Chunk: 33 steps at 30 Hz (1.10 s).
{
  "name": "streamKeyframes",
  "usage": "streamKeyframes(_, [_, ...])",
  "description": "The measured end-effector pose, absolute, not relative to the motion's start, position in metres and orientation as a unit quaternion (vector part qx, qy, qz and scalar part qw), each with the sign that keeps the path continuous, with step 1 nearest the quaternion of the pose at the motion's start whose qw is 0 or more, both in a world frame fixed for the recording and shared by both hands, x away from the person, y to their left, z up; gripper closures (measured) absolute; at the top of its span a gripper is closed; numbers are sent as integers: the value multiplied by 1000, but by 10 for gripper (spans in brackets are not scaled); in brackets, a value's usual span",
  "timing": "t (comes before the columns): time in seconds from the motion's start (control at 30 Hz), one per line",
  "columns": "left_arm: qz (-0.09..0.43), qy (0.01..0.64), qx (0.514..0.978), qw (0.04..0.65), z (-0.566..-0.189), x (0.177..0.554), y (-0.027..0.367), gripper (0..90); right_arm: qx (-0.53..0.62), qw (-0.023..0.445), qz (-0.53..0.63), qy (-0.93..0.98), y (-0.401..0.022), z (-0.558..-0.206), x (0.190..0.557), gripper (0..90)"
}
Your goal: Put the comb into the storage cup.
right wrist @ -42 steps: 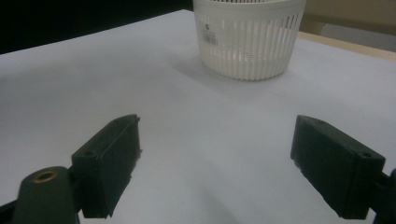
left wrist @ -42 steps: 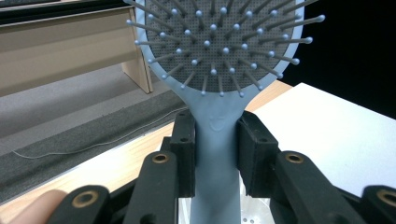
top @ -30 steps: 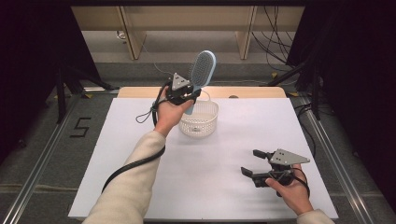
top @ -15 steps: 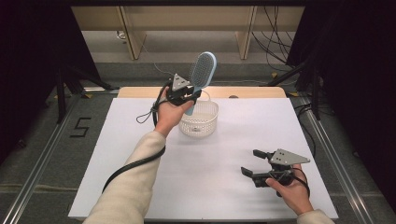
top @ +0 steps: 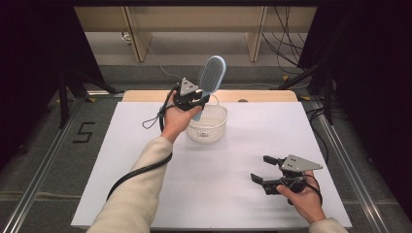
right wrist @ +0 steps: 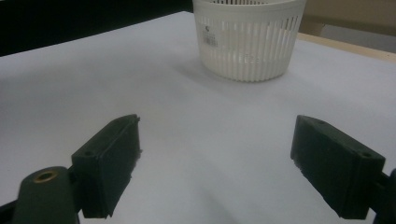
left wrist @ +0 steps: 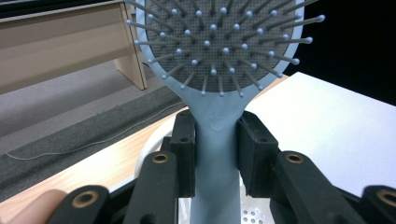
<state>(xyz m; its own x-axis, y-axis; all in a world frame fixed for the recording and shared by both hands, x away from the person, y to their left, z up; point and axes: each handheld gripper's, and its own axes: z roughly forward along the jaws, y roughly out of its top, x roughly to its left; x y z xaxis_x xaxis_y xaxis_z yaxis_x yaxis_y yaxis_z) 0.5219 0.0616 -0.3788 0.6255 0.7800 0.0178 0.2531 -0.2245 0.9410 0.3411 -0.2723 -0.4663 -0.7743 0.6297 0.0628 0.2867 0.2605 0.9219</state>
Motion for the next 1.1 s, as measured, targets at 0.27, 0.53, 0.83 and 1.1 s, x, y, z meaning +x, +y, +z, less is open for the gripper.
streamKeyframes(0.27, [252,346,741,517,-381,523,61,699,296,159,533,777,-272,-466,341,164])
streamKeyframes(0.53, [250,344,743,517,-381,523,59,699,295,159,533,777,-272,-466,341,164])
streamKeyframes(0.83, [249,342,746,515,-384,524,59,699,295,158,533,777,-272,-466,341,164])
streamKeyframes(1.1, [245,340,748,515,-388,524,58,699,294,159,532,778,-273,-467,341,164])
